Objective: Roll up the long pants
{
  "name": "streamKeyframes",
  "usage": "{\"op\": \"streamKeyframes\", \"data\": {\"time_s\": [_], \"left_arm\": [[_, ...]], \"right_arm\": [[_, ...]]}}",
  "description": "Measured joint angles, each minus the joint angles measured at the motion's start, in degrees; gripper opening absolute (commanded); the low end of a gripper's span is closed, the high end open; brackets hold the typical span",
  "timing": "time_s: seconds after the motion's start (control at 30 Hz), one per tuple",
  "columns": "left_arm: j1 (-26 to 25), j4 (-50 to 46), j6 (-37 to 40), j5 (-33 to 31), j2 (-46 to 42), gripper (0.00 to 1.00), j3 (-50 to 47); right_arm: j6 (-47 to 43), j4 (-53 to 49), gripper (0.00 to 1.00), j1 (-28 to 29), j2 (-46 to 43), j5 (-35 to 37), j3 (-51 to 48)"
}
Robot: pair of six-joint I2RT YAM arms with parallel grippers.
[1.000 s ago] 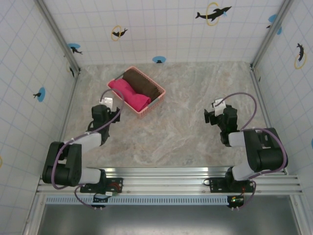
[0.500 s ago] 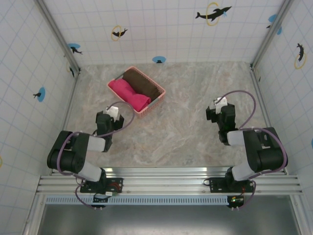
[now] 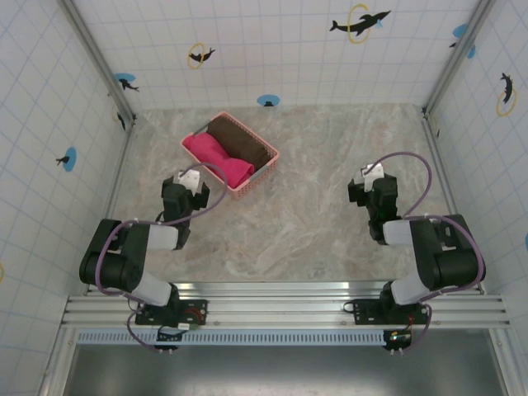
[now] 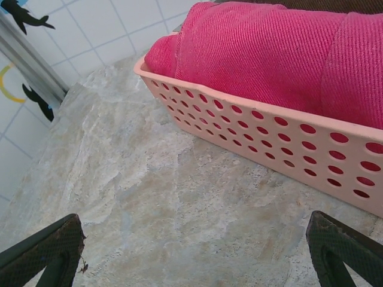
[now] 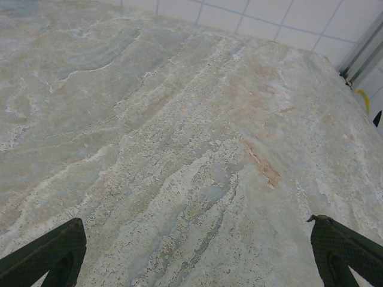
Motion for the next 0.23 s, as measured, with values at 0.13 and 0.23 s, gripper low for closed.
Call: {"op": "streamKeyframes", "data": {"time_s": [0.13, 0.23], "left_arm": [[0.0, 0.0, 0.0, 0.0, 0.0, 0.97, 0.0], [0.0, 0.0, 0.0, 0.0, 0.0, 0.98, 0.0]], "right_arm": [[0.0, -0.4, 0.99, -0.1, 0.0, 0.0, 0.2], [0.0, -0.7, 0.99, -0.1, 0.0, -0.1, 0.3]]}}
